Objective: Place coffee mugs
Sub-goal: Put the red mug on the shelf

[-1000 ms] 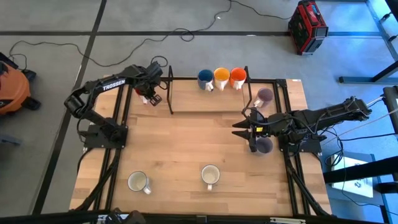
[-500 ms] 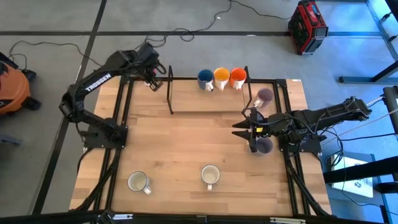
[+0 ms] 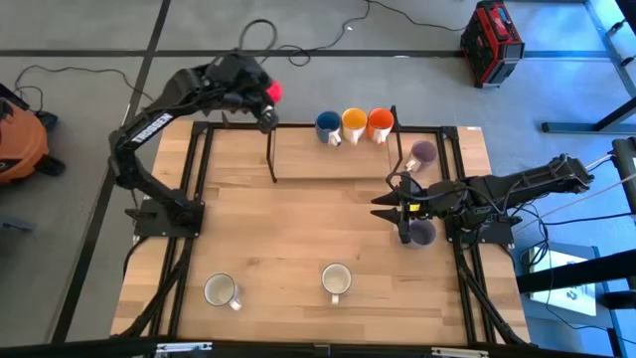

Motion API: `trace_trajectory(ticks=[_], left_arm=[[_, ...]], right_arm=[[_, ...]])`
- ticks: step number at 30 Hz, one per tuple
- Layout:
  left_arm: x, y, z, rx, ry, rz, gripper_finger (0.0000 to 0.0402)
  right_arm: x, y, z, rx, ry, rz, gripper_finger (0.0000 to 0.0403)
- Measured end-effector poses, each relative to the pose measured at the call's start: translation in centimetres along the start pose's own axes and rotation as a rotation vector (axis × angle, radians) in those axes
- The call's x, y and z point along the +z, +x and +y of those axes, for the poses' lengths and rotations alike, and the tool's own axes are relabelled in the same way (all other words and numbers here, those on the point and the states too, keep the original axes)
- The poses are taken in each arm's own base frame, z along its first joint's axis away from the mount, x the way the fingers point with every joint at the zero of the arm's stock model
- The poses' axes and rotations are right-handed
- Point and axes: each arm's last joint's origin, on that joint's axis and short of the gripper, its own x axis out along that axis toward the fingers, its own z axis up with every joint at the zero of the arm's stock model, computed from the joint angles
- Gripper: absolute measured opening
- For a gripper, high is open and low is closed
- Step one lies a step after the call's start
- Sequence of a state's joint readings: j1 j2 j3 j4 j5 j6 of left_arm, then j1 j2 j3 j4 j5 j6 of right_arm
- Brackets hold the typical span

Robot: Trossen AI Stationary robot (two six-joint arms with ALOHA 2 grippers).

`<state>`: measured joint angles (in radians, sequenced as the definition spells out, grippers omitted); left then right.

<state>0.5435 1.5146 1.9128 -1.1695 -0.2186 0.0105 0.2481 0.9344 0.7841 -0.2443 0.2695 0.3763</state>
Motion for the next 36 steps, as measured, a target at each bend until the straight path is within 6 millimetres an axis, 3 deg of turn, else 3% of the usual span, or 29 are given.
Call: trace_trajectory(ticks=[6, 12, 24, 36], left_arm=[[2.7, 3.4, -2.0, -0.032, 0.062, 0.058, 0.0014], [3.6, 9.2, -2.4, -0.035, 0.04, 0.193, 0.0015], [1.3, 19.3, -1.5, -0.085, -0.018, 0.456, 0.0018], [-0.4, 24.2, -1.7, -0.114, 0.017, 0.547, 0.0019]], right_arm=[[0.0, 0.0, 0.0, -0.008, 0.006, -0.003, 0.0133], [0.0, 0.0, 0.0, -0.008, 0.018, -0.003, 0.0133], [0.0, 0.0, 0.0, -0.009, 0.039, -0.004, 0.0133], [0.0, 0.0, -0.1, -0.027, 0.039, -0.012, 0.0133]])
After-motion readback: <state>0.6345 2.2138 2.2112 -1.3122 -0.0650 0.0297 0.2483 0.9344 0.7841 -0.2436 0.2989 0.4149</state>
